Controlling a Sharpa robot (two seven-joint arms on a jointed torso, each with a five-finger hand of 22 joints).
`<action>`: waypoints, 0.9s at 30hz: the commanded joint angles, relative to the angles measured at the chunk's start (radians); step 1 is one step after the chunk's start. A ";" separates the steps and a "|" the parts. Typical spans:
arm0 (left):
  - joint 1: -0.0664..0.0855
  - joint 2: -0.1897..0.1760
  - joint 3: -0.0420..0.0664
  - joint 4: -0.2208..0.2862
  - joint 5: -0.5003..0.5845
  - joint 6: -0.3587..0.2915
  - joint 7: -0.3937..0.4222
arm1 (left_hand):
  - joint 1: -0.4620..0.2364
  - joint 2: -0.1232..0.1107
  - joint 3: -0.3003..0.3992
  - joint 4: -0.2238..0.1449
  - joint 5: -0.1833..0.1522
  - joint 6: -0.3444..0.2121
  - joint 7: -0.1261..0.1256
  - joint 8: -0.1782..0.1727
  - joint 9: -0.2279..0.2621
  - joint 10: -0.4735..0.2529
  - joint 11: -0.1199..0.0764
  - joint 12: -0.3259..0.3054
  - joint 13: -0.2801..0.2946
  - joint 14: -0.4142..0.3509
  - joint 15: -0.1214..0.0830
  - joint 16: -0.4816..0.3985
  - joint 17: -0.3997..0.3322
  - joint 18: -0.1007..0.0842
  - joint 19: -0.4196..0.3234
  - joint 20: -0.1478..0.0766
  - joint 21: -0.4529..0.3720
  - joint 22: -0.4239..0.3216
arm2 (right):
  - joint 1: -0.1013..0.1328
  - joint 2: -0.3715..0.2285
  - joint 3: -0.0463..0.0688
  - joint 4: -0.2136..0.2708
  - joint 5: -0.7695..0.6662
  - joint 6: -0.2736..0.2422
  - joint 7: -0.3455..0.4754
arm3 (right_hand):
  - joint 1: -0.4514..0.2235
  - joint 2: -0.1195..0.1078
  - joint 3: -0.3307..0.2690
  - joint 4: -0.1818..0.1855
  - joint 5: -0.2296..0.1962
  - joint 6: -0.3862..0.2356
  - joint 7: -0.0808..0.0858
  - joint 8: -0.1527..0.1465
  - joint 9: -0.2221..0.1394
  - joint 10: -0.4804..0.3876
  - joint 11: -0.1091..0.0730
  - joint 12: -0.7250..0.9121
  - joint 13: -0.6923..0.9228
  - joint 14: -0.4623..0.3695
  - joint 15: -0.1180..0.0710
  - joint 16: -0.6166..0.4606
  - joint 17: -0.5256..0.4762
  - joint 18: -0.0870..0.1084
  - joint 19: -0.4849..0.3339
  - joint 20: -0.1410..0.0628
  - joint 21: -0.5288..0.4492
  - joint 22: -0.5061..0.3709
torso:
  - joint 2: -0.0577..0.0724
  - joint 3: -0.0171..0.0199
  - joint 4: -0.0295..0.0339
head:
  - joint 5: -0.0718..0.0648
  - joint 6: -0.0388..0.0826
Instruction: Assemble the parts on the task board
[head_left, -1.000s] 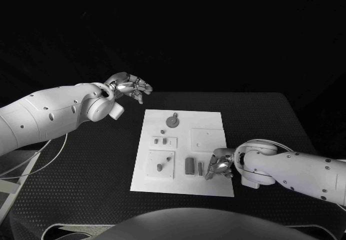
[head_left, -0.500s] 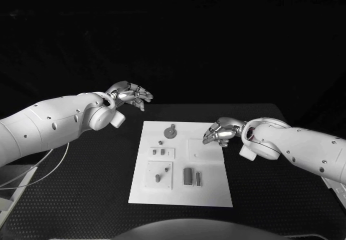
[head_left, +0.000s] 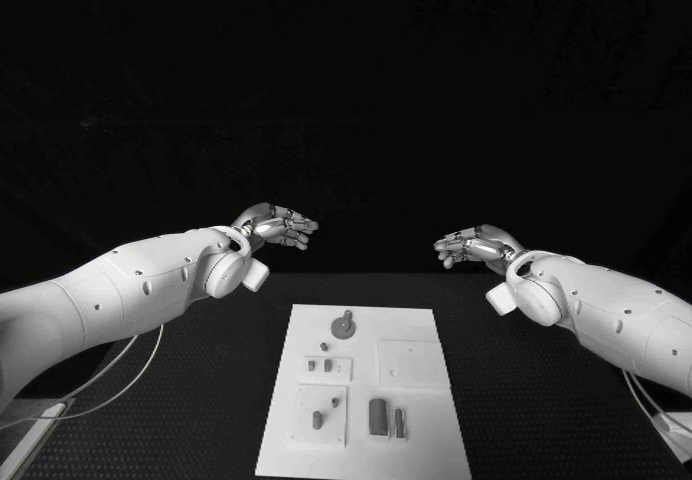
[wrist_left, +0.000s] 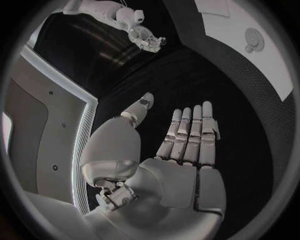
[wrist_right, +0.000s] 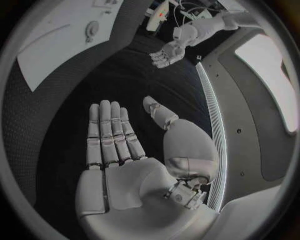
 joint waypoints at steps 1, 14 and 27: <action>0.000 0.026 0.001 -0.034 0.100 -0.011 0.058 | -0.026 -0.016 0.004 0.018 0.000 -0.039 -0.013 -0.015 -0.004 -0.057 -0.007 -0.005 -0.033 -0.035 0.008 -0.028 -0.018 -0.022 -0.046 0.015 0.001 -0.050 | -0.009 0.009 0.009 0.004 0.156 0.001 0.086 | -0.016 0.004 -0.027 0.000 -0.002 -0.028 -0.001 -0.006 -0.010 -0.025 0.011 -0.057 -0.052 -0.048 0.030 -0.058 -0.031 -0.023 -0.066 0.015 -0.041 -0.015 | -0.019 0.0070 -0.0046 | 0.002 0.042; -0.010 0.027 0.003 -0.027 0.084 -0.022 0.046 | -0.948 0.129 -0.481 0.196 -0.057 -0.683 -0.157 -0.327 -0.429 -0.860 -0.140 -0.069 -0.226 -0.686 -0.170 -0.293 -0.546 -0.069 -0.822 -0.067 -0.061 -0.816 | -0.016 0.000 0.019 0.040 0.132 -0.021 0.064 | -0.825 0.069 -0.626 0.287 -0.054 -0.809 -0.188 -0.068 -0.766 -0.849 -0.152 -0.365 -0.624 -0.704 -0.158 -0.623 -0.577 -0.111 -0.577 -0.132 -0.392 -1.104 | -0.014 0.0113 -0.0007 | 0.000 0.070; -0.105 -0.046 0.043 0.266 0.217 -0.321 0.177 | -0.948 0.129 -0.481 0.196 -0.057 -0.683 -0.157 -0.327 -0.429 -0.860 -0.140 -0.069 -0.226 -0.686 -0.170 -0.293 -0.546 -0.069 -0.822 -0.067 -0.061 -0.816 | -0.048 -0.102 0.010 0.339 0.276 -0.314 0.131 | -0.825 0.069 -0.626 0.287 -0.054 -0.809 -0.188 -0.068 -0.766 -0.849 -0.152 -0.365 -0.624 -0.704 -0.158 -0.623 -0.577 -0.111 -0.577 -0.132 -0.392 -1.104 | 0.033 -0.0015 0.0589 | -0.081 0.055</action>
